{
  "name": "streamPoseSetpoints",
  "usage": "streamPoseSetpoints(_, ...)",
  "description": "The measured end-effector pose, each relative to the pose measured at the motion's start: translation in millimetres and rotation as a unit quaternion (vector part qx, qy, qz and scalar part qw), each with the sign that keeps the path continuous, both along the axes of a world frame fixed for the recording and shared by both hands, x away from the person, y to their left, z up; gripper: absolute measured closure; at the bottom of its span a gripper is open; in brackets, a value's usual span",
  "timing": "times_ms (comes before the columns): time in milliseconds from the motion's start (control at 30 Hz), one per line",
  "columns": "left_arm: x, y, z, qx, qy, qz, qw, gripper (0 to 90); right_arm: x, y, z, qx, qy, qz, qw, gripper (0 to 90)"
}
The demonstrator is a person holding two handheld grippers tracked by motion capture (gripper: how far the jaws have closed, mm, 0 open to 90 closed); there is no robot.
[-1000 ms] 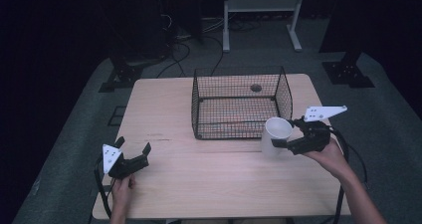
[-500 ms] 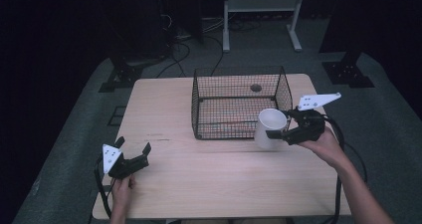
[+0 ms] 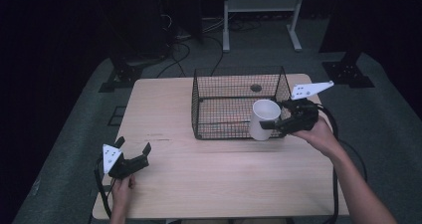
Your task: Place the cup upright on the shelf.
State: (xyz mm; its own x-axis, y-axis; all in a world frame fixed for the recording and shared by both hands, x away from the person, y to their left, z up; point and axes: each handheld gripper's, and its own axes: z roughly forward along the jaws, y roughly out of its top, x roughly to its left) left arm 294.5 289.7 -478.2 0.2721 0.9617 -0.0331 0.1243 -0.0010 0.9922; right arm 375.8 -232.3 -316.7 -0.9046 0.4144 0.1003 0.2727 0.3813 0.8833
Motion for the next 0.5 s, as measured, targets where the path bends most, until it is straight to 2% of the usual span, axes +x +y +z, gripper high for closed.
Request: streamPoseSetpoints(500,0.0,0.5,0.0,-0.002,0.000,0.000,1.0000,0.0,28.5,24.8,9.6,-0.003,0.004,0.007,1.0000,20.0)
